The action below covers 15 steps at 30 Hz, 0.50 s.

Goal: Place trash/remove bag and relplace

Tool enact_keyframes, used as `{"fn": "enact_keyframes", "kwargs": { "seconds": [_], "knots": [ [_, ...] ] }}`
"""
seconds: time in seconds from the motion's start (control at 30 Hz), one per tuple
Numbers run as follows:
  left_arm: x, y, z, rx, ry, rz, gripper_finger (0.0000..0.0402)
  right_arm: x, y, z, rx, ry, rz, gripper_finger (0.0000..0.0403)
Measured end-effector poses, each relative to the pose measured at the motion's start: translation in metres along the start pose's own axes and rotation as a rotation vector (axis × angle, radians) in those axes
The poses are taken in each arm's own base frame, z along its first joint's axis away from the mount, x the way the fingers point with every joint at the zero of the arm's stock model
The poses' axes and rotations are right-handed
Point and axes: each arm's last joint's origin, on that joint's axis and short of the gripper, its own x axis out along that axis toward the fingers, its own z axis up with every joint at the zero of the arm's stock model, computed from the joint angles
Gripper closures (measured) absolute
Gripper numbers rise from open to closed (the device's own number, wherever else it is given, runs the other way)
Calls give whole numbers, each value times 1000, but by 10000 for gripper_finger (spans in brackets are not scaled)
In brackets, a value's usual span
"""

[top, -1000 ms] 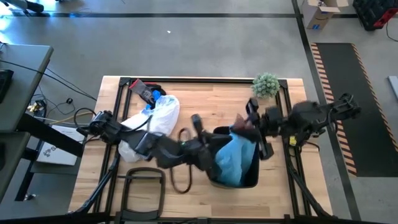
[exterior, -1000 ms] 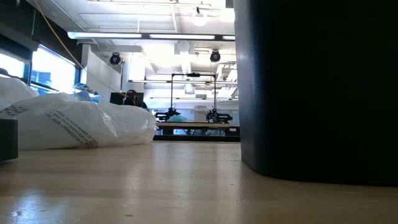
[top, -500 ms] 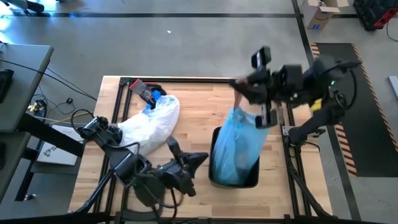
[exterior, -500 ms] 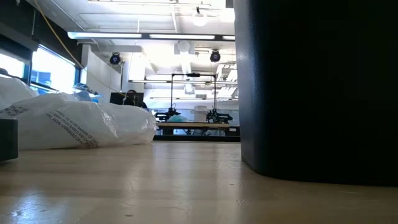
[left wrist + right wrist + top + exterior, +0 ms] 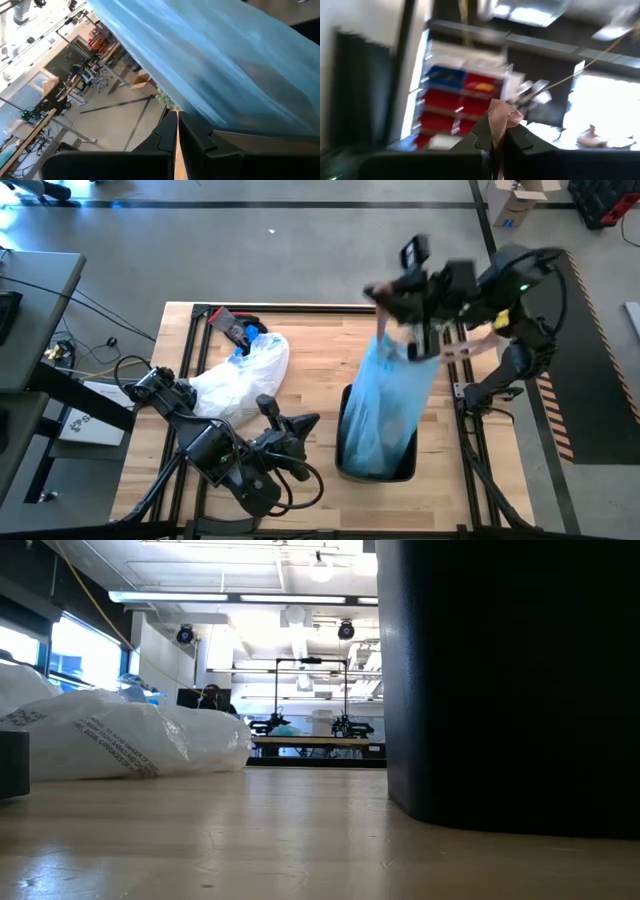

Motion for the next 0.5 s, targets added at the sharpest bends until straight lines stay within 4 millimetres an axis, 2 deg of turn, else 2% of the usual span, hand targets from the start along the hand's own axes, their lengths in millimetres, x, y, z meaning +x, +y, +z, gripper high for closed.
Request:
{"fn": "enact_keyframes", "kwargs": {
  "seconds": [0.2,0.33,0.5],
  "knots": [
    [9,7,5,22,-4,-15,390,1,22,-7,54,81,108,403],
    [19,37,22,-28,-95,-179,348,-1,37,-10,70,138,168,403],
    [44,71,40,-68,-338,-427,283,-4,54,-15,82,218,225,403]
  ]
}}
